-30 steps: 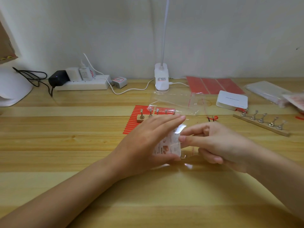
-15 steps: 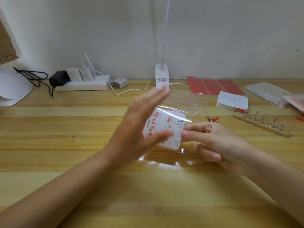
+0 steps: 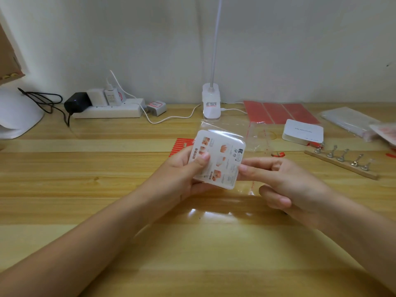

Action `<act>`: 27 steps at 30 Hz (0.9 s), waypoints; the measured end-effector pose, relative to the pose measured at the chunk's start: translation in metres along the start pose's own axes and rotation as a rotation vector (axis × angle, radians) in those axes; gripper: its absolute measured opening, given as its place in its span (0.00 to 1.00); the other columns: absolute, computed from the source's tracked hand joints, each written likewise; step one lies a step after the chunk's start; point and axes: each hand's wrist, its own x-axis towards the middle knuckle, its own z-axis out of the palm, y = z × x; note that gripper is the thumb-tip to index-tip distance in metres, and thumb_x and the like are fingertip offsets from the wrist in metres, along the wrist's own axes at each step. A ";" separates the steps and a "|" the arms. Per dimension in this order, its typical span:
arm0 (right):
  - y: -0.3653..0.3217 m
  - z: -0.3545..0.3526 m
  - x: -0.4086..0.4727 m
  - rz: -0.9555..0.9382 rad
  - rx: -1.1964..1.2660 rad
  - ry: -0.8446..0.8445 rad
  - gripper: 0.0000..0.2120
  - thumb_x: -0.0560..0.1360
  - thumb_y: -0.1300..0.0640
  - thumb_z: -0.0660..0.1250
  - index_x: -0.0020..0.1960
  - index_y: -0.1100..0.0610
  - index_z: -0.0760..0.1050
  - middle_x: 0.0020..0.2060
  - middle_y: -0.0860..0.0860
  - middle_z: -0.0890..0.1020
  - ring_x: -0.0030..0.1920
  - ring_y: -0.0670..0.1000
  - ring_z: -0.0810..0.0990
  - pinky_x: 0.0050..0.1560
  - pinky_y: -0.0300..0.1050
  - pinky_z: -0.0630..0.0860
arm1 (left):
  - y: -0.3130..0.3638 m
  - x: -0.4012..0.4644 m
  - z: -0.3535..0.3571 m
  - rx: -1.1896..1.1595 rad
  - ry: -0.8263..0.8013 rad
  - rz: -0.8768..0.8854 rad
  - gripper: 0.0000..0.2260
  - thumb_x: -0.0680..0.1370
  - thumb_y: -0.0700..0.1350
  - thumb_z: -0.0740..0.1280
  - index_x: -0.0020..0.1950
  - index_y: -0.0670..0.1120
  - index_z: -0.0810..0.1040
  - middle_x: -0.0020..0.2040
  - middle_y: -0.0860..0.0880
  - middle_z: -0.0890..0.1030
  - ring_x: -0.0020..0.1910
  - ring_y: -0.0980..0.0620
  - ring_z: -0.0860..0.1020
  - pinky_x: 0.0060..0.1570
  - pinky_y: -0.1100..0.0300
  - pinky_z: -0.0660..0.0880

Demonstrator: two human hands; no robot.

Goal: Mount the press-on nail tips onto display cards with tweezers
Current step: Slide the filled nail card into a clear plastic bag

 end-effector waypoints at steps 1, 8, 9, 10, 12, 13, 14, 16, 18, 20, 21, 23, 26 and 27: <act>0.000 0.000 0.000 0.002 0.002 0.005 0.18 0.65 0.53 0.68 0.54 0.57 0.79 0.46 0.52 0.85 0.14 0.41 0.60 0.17 0.30 0.59 | 0.000 -0.001 0.002 -0.026 -0.009 -0.009 0.15 0.71 0.47 0.62 0.56 0.47 0.75 0.50 0.48 0.84 0.49 0.51 0.82 0.39 0.63 0.79; -0.004 -0.004 0.001 0.031 0.034 0.021 0.18 0.65 0.54 0.68 0.54 0.57 0.79 0.45 0.54 0.85 0.13 0.41 0.59 0.16 0.31 0.58 | 0.001 -0.003 0.004 -0.122 -0.028 -0.051 0.15 0.70 0.45 0.64 0.55 0.44 0.76 0.46 0.46 0.84 0.46 0.51 0.83 0.37 0.63 0.80; -0.004 -0.004 0.001 0.026 0.039 0.031 0.17 0.65 0.54 0.68 0.53 0.57 0.79 0.45 0.54 0.85 0.13 0.41 0.59 0.16 0.31 0.59 | 0.000 -0.002 0.004 -0.120 -0.030 -0.052 0.15 0.70 0.45 0.64 0.55 0.44 0.76 0.47 0.46 0.84 0.46 0.51 0.83 0.38 0.63 0.80; -0.005 -0.005 0.001 0.016 0.046 0.045 0.17 0.65 0.55 0.68 0.53 0.57 0.80 0.45 0.53 0.85 0.13 0.41 0.59 0.16 0.30 0.58 | 0.000 -0.002 0.004 -0.121 -0.034 -0.055 0.15 0.70 0.46 0.64 0.55 0.44 0.76 0.47 0.46 0.84 0.45 0.51 0.83 0.38 0.63 0.80; -0.005 -0.005 0.001 0.005 0.059 0.052 0.15 0.65 0.55 0.69 0.51 0.57 0.80 0.44 0.53 0.85 0.14 0.41 0.60 0.16 0.30 0.58 | -0.001 -0.003 0.005 -0.122 -0.040 -0.059 0.14 0.70 0.45 0.65 0.55 0.44 0.76 0.47 0.45 0.84 0.45 0.51 0.83 0.37 0.64 0.80; -0.004 -0.005 0.000 0.008 0.058 0.039 0.15 0.65 0.55 0.69 0.51 0.57 0.80 0.44 0.54 0.85 0.14 0.41 0.60 0.16 0.30 0.58 | -0.002 -0.003 0.006 -0.113 -0.038 -0.059 0.14 0.70 0.45 0.65 0.54 0.44 0.76 0.47 0.45 0.84 0.45 0.52 0.83 0.37 0.64 0.80; -0.004 -0.005 0.000 0.017 0.047 0.022 0.16 0.65 0.54 0.69 0.51 0.56 0.80 0.44 0.53 0.85 0.14 0.41 0.60 0.16 0.30 0.58 | -0.002 -0.003 0.006 -0.099 -0.032 -0.060 0.14 0.69 0.45 0.66 0.53 0.44 0.77 0.47 0.45 0.84 0.45 0.52 0.83 0.37 0.64 0.79; -0.004 -0.006 0.000 0.030 -0.002 -0.014 0.17 0.65 0.54 0.69 0.52 0.56 0.80 0.45 0.53 0.85 0.14 0.41 0.60 0.16 0.30 0.58 | -0.003 -0.003 0.005 -0.081 -0.014 -0.069 0.14 0.68 0.45 0.67 0.53 0.44 0.77 0.47 0.44 0.84 0.45 0.51 0.83 0.38 0.63 0.80; -0.004 -0.008 0.001 0.028 -0.033 -0.034 0.17 0.66 0.54 0.69 0.54 0.57 0.80 0.46 0.53 0.85 0.14 0.41 0.60 0.16 0.30 0.58 | -0.003 -0.004 0.005 -0.086 -0.007 -0.087 0.14 0.67 0.44 0.68 0.52 0.43 0.78 0.47 0.44 0.84 0.44 0.51 0.83 0.37 0.62 0.80; -0.004 -0.008 0.001 0.027 -0.049 -0.039 0.17 0.66 0.54 0.69 0.54 0.57 0.80 0.46 0.53 0.85 0.14 0.41 0.60 0.16 0.30 0.59 | -0.003 -0.004 0.006 -0.089 -0.005 -0.109 0.14 0.67 0.43 0.68 0.52 0.42 0.78 0.47 0.44 0.84 0.42 0.51 0.83 0.34 0.63 0.80; -0.004 -0.008 0.001 0.027 -0.062 -0.047 0.18 0.66 0.53 0.69 0.54 0.57 0.80 0.46 0.53 0.85 0.14 0.41 0.60 0.16 0.30 0.59 | -0.003 -0.004 0.006 -0.083 0.002 -0.119 0.15 0.67 0.43 0.68 0.52 0.42 0.78 0.46 0.43 0.84 0.42 0.51 0.83 0.33 0.63 0.79; -0.006 -0.008 0.000 0.014 -0.122 -0.052 0.16 0.65 0.53 0.69 0.51 0.56 0.81 0.44 0.53 0.85 0.14 0.41 0.60 0.17 0.30 0.59 | -0.001 -0.003 0.004 -0.056 0.028 -0.135 0.14 0.66 0.43 0.69 0.51 0.41 0.78 0.45 0.43 0.84 0.40 0.51 0.83 0.30 0.64 0.79; -0.014 -0.013 0.000 -0.137 -0.302 0.104 0.03 0.70 0.58 0.70 0.43 0.53 0.81 0.35 0.50 0.85 0.16 0.43 0.62 0.18 0.32 0.60 | 0.007 -0.001 -0.002 -0.016 0.077 -0.129 0.13 0.65 0.42 0.69 0.48 0.41 0.78 0.41 0.43 0.84 0.36 0.51 0.83 0.28 0.64 0.78; -0.017 -0.017 0.001 -0.209 -0.341 0.192 0.04 0.71 0.59 0.69 0.41 0.52 0.81 0.32 0.49 0.83 0.17 0.43 0.63 0.19 0.32 0.61 | 0.009 -0.001 -0.004 0.003 0.093 -0.128 0.13 0.64 0.42 0.69 0.47 0.41 0.78 0.40 0.43 0.84 0.35 0.51 0.83 0.27 0.64 0.77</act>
